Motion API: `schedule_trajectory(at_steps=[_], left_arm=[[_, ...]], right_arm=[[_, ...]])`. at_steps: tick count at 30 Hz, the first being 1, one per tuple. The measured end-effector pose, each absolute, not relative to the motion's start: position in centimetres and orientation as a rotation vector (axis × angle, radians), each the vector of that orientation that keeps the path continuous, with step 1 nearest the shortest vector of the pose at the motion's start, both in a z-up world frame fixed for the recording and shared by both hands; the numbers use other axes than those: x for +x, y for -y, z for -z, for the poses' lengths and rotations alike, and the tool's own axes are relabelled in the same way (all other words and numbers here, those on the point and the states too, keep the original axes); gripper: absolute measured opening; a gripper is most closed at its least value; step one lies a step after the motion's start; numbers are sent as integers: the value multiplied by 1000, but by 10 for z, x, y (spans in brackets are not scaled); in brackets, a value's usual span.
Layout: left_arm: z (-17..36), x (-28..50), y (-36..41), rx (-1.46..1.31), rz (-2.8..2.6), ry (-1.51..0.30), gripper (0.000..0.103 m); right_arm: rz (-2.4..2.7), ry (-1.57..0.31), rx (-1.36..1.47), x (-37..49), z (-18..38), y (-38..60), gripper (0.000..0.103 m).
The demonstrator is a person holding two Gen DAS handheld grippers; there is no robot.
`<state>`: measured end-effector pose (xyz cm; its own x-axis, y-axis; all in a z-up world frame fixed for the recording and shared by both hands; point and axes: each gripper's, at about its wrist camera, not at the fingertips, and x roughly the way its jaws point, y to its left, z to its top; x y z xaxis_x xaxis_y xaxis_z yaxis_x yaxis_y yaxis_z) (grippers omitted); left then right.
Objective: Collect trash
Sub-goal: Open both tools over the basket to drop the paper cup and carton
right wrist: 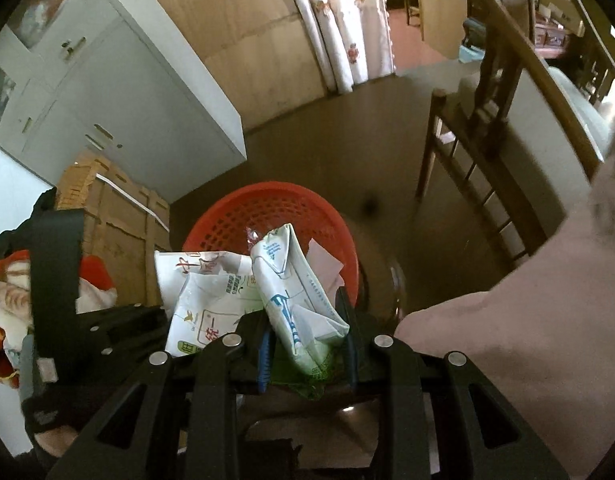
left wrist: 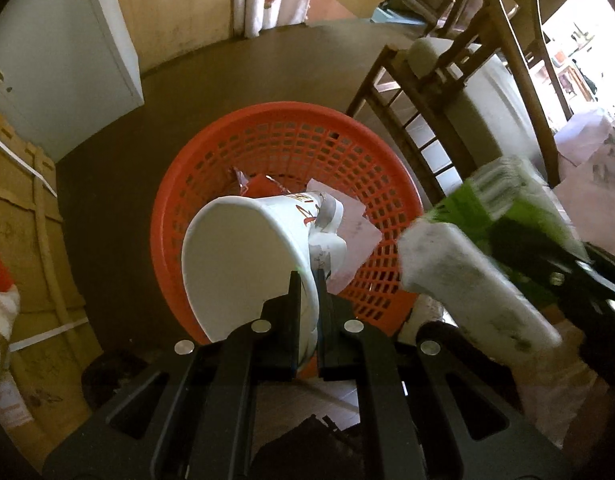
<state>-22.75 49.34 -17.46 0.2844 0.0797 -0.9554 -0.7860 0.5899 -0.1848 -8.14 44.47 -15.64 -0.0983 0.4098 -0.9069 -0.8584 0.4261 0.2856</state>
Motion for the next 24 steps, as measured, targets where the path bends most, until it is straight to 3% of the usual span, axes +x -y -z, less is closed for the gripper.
schedule_trajectory(at_steps=[9, 11, 16, 20, 24], left_arm=[[185, -226, -500, -782, -645, -1150, 13], [185, -226, -501, -796, -641, -1159, 31], [173, -225, -498, -773, -655, -1128, 52], [160, -224, -492, -743, -654, -1113, 56], [139, -220, -481, -696, -650, -1094, 57]], right_arm=[[-1129, -1326, -466, -79, 192, -463, 30], [-1133, -1322, -465, -79, 193, -464, 33], [-1128, -1309, -437, -74, 183, -453, 33], [-1132, -1284, -397, -69, 163, -437, 35], [-1134, -1191, -362, -68, 127, -412, 50]])
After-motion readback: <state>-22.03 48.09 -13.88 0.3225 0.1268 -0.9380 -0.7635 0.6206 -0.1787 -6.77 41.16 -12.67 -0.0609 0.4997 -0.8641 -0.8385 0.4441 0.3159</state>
